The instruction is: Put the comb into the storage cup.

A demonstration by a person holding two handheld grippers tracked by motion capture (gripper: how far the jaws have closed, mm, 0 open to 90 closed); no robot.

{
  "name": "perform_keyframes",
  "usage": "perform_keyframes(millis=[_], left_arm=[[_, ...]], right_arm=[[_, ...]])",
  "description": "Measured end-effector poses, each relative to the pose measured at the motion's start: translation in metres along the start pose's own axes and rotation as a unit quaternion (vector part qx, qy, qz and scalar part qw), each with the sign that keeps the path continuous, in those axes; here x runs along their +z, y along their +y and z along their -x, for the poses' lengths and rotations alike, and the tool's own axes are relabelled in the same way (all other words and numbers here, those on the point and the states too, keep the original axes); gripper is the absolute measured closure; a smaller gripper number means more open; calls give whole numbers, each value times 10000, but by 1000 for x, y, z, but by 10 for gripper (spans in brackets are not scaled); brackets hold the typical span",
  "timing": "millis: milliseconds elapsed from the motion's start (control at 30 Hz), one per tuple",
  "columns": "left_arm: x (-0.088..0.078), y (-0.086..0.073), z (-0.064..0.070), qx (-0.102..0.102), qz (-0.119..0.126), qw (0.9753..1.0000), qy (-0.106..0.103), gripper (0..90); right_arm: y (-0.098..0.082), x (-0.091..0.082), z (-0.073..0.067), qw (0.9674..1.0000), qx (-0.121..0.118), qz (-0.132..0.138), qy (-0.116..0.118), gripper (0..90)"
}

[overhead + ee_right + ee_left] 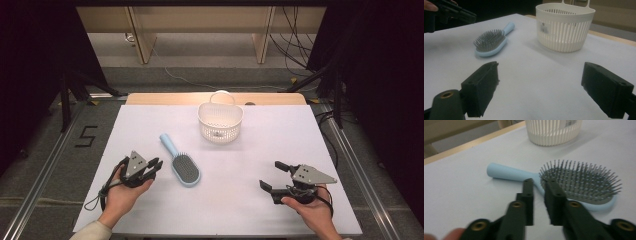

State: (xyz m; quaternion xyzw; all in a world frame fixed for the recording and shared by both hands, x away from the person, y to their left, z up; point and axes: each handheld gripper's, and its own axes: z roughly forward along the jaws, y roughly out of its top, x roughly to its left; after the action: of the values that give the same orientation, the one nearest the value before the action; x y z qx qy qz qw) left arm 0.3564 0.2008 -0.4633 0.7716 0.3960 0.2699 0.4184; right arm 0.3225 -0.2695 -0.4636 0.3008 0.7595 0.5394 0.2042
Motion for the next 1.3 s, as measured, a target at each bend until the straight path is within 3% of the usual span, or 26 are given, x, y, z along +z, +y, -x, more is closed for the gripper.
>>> perform_keyframes(millis=[33,167,233,267,300,333,367,467,600,900,1067,1300], left_arm=[[5,4,-4,-77,-80,9999,39,898],[26,22,-13,-84,-306,9994,112,900],[41,32,-15,-20,-390,9992,107,900],[57,40,-15,11,-485,9988,94,900],[57,40,-15,11,-485,9988,94,900],[73,45,-15,31,-596,9982,65,900],[73,45,-15,31,-596,9982,65,900],[94,51,-12,170,-764,9969,121,900],[114,50,-12,194,-1031,9943,194,900],[121,46,-17,86,-1248,9920,160,900],[124,47,-14,164,-1336,9906,228,900],[122,48,-14,133,-1622,9860,367,900]], right_arm=[[1,0,-1,10000,-16,18,4,149],[1,-1,0,10000,-24,13,0,150],[0,-1,1,10000,8,5,-7,150],[0,-1,1,10000,12,0,-20,150],[0,-1,1,10000,12,0,-20,150],[0,-1,1,10000,4,1,-1,150],[0,-1,1,10000,4,1,-1,150],[0,-2,1,10000,-7,15,19,150],[0,-3,1,10000,4,29,34,150],[0,-2,1,10000,-8,-23,62,152],[0,-2,1,10000,-10,-31,65,153],[-1,-2,2,10000,5,-54,76,154]])
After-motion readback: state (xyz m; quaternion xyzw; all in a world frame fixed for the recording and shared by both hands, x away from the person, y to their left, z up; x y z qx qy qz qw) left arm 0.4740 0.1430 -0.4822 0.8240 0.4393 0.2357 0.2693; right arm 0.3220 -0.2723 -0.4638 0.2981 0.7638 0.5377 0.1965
